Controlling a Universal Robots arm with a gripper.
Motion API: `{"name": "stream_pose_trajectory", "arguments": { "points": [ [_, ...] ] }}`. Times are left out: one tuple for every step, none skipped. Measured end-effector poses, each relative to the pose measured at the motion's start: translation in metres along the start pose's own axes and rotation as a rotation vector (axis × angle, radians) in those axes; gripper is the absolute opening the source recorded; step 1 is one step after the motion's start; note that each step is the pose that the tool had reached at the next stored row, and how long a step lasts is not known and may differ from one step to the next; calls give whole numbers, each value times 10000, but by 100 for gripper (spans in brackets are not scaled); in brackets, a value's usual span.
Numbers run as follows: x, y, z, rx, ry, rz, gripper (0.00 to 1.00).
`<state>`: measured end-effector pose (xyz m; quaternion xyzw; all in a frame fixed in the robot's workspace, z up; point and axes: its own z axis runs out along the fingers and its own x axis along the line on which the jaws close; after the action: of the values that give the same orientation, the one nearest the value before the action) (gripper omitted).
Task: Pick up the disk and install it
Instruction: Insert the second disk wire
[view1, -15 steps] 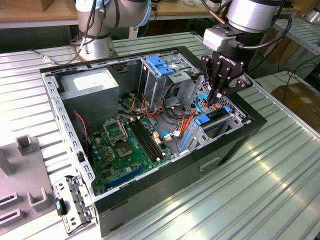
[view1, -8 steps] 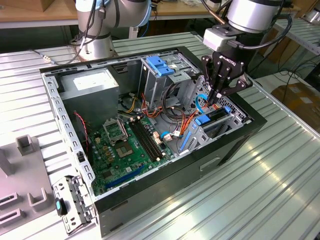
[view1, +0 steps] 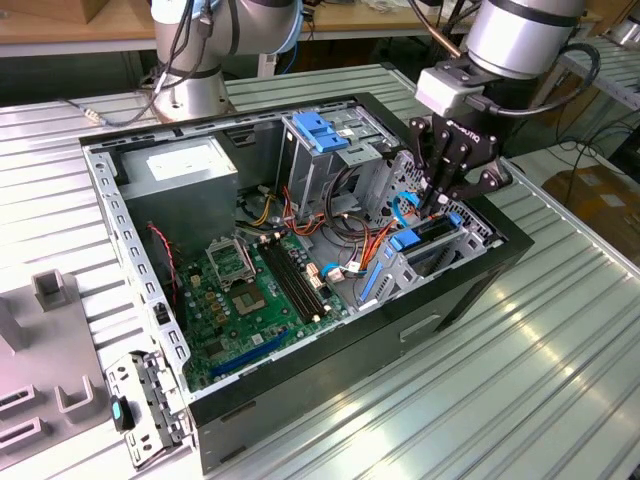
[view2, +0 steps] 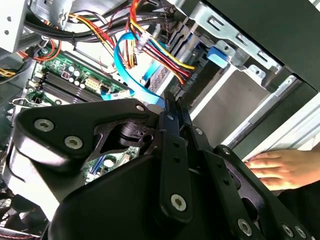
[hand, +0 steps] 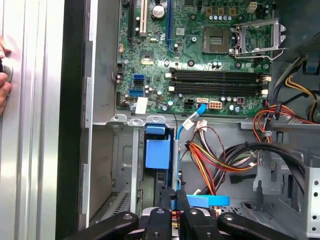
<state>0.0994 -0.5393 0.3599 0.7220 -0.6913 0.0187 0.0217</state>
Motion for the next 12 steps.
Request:
{"name": "stream_pose_trajectory", "arguments": {
  "points": [
    [23, 2, 5, 8, -49, 1, 16],
    [41, 4, 9, 16, -97, 1, 16],
    [57, 4, 13, 27, -136, 1, 16],
    [63, 5, 17, 45, -143, 2, 16],
    [63, 6, 22, 82, -145, 2, 16],
    [63, 9, 25, 167, -141, 4, 16],
    [64, 13, 28, 278, -135, 6, 16],
    [63, 18, 31, 330, -133, 5, 16],
    [63, 25, 34, 359, -134, 6, 16],
    [63, 26, 37, 365, -135, 7, 16],
    [62, 26, 44, 366, -145, 5, 16],
    [64, 26, 49, 367, -153, 5, 16]
  ]
}}
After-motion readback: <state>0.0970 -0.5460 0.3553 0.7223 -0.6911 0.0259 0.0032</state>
